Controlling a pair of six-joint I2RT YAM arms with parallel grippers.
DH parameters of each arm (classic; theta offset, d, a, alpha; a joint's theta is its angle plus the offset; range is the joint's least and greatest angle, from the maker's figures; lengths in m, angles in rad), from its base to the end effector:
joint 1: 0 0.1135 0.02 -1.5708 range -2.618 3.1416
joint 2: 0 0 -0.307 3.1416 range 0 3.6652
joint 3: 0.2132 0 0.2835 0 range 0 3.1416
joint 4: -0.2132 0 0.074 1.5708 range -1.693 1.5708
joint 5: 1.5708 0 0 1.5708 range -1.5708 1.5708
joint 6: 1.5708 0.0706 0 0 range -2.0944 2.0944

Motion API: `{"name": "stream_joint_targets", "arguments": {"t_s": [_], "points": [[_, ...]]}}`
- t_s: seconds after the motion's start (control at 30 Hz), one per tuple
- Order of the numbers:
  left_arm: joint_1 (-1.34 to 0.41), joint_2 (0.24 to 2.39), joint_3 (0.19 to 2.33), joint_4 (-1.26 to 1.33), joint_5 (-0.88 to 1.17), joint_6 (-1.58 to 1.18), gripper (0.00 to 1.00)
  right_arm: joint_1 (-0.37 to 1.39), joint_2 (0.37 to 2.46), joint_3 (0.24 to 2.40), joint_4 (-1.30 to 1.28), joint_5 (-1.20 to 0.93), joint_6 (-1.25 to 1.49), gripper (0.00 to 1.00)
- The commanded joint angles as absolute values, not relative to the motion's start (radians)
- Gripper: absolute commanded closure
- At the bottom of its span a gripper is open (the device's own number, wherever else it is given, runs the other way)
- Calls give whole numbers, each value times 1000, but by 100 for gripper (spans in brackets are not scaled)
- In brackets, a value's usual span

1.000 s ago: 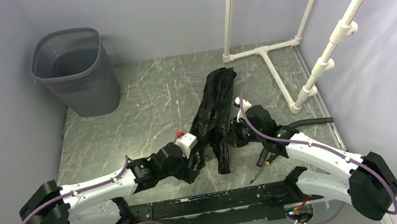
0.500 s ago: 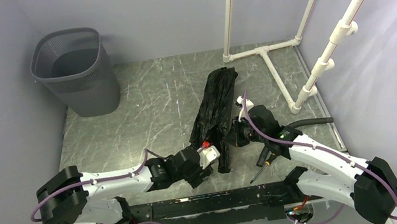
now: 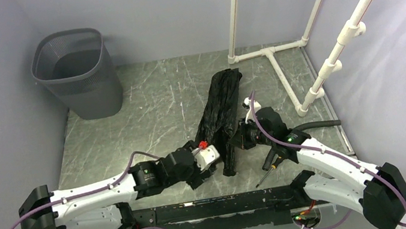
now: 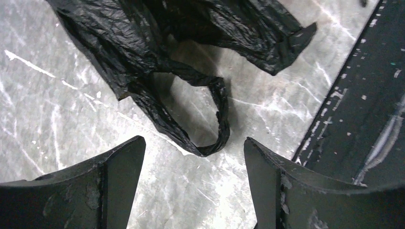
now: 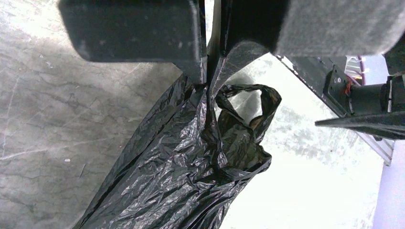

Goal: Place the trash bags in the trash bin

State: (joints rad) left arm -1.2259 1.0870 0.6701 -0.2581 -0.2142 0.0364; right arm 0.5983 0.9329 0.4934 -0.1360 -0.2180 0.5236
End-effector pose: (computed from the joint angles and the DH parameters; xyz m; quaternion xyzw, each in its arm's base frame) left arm 0.1042 -0.2457 0.2386 0.4915 0.7509 -0.1615 0.4106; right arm 0.1842 0.1441 0.2187 -0.0845 0.8709 0.3334 0.3510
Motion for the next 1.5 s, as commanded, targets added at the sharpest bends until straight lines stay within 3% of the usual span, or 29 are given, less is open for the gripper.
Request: {"name": "stream_joint_targets", "arguments": {"t_s": [0.0, 0.3, 0.5, 0.7, 0.93, 1.03, 1.2, 1.4, 1.47], "points": [[-1232, 1142, 688, -243, -83, 64, 19, 592, 933, 516, -109, -227, 529, 89], [-1232, 1359, 751, -206, -43, 122, 20, 585, 918, 523, -120, -233, 533, 89], [-1217, 1424, 744, -191, -81, 122, 19, 581, 902, 517, -121, -238, 536, 88], [-1164, 1478, 746, -179, 11, 85, 20, 576, 908, 522, -123, -242, 532, 88], [-1118, 1552, 760, -193, 66, 23, 26, 570, 901, 519, -132, -235, 524, 88], [-1111, 1558, 763, -203, 70, 6, 38, 568, 898, 518, -138, -231, 517, 88], [-1097, 1512, 765, -219, 36, -87, 72, 559, 908, 549, -164, -222, 485, 88], [-1051, 1341, 730, -161, 19, -214, 96, 555, 976, 640, -229, -197, 430, 86], [-1031, 1259, 709, -112, 21, -254, 97, 555, 1010, 673, -245, -204, 410, 85]]}}
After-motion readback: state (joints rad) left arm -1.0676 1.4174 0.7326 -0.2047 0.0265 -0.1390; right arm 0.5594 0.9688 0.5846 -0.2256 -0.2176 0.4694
